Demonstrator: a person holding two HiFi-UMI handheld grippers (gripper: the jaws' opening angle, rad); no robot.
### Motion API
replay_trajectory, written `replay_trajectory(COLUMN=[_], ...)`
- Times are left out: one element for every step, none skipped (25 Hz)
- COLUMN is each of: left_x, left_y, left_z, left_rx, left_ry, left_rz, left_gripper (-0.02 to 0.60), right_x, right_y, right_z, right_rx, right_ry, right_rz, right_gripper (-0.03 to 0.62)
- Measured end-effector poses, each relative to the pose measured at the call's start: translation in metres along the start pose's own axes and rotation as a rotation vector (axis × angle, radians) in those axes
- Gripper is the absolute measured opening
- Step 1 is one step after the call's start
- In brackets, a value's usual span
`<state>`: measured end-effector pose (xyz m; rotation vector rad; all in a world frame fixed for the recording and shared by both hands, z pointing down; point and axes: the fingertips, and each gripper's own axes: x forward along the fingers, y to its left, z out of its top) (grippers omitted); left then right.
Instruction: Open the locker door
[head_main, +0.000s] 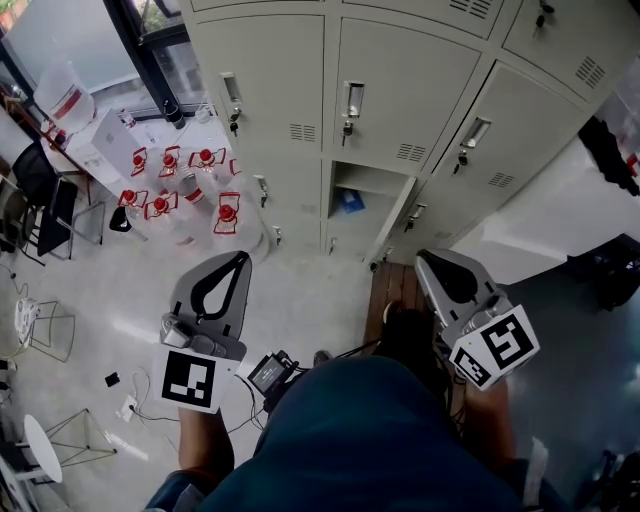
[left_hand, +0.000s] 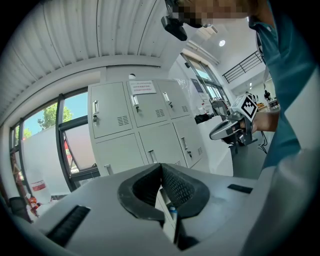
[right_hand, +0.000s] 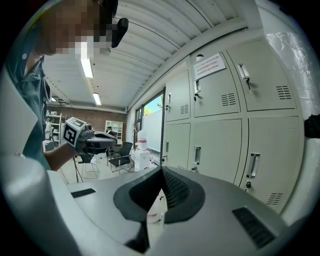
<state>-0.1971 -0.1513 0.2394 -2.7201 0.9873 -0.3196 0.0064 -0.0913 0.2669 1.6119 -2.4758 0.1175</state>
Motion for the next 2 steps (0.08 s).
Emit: replay_trajectory(left_x=[0.0012, 0.0023], left_y=[0.0002, 0.0004], left_z=[-0.0008, -0.0016], left_rx=[0.001, 0.001], left_ry=[0.0, 0.0], left_rz=[-0.001, -0.003], left_gripper=[0.017, 0.017], right_x=[0.0011, 0.0022], right_y=[-0.0005, -0.001], right_z=[-0.0007, -0.0013], right_rx=[0.0, 0.001], right_ry=[0.001, 0.002], right_rz=[0.0, -0.001], right_gripper=[0.035, 0.035])
